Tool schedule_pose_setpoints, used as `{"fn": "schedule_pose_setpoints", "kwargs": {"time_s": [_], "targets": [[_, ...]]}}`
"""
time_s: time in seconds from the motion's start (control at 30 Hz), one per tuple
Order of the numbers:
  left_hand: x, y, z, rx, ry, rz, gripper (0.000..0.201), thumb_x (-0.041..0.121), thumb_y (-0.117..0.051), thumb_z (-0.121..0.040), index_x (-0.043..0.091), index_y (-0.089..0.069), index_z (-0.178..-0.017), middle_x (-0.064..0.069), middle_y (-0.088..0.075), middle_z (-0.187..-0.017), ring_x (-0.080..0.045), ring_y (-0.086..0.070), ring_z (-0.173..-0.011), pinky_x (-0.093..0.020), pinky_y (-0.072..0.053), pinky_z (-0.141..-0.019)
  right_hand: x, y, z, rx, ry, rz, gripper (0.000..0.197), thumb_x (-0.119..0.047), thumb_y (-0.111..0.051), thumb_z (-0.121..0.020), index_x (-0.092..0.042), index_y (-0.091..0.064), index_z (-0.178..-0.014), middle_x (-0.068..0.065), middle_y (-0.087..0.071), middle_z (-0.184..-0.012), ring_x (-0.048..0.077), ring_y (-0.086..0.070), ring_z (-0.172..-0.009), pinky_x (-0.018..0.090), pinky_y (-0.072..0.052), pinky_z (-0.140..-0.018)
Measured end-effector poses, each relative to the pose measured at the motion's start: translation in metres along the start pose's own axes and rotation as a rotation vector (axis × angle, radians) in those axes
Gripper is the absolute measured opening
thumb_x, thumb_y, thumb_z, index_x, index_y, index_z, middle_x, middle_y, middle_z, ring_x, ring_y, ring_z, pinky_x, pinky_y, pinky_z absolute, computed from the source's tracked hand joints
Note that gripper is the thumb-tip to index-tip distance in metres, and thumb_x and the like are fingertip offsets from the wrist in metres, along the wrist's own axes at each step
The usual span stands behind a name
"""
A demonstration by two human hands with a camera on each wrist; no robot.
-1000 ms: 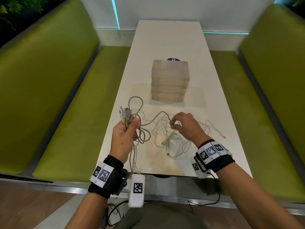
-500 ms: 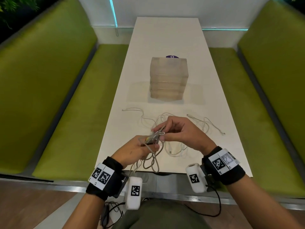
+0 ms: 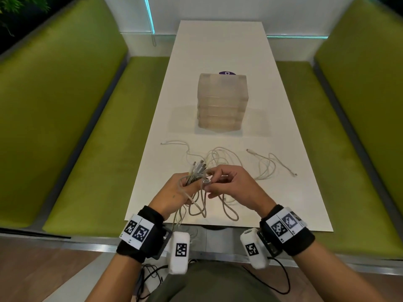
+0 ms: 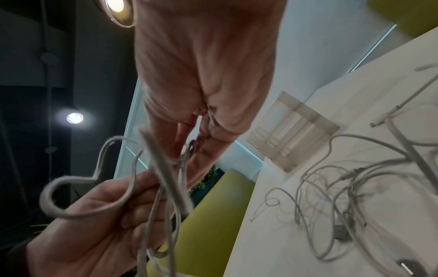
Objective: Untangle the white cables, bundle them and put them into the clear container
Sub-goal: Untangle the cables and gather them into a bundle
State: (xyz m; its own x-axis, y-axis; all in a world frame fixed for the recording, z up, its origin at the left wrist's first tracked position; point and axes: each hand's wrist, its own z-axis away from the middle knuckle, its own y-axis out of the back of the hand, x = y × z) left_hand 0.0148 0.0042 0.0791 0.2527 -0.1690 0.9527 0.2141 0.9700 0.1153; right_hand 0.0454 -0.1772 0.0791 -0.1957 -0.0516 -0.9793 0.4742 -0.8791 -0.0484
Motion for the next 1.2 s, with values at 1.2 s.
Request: {"fn": "schedule_pose_setpoints", "kwargs": {"time_s": [1.2], "targets": [[0.0, 0.033, -0.005, 0.349, -0.142, 0.454, 0.026, 0.018, -0.039, -0.102, 0.013, -0.047, -0.079, 0.01, -0.025, -0.051, -0.008, -0.019, -0.045, -0.02, -0.021, -0.043, 0.083, 0.008, 0.024, -0.554, -0.108, 0.963, 0.014, -0.016, -0.072, -0.078, -0.02, -0.06, -0.083, 0.003, -0.065, -0.103, 0.016, -0.056, -0.091, 0.036, -0.048, -0.08]]}}
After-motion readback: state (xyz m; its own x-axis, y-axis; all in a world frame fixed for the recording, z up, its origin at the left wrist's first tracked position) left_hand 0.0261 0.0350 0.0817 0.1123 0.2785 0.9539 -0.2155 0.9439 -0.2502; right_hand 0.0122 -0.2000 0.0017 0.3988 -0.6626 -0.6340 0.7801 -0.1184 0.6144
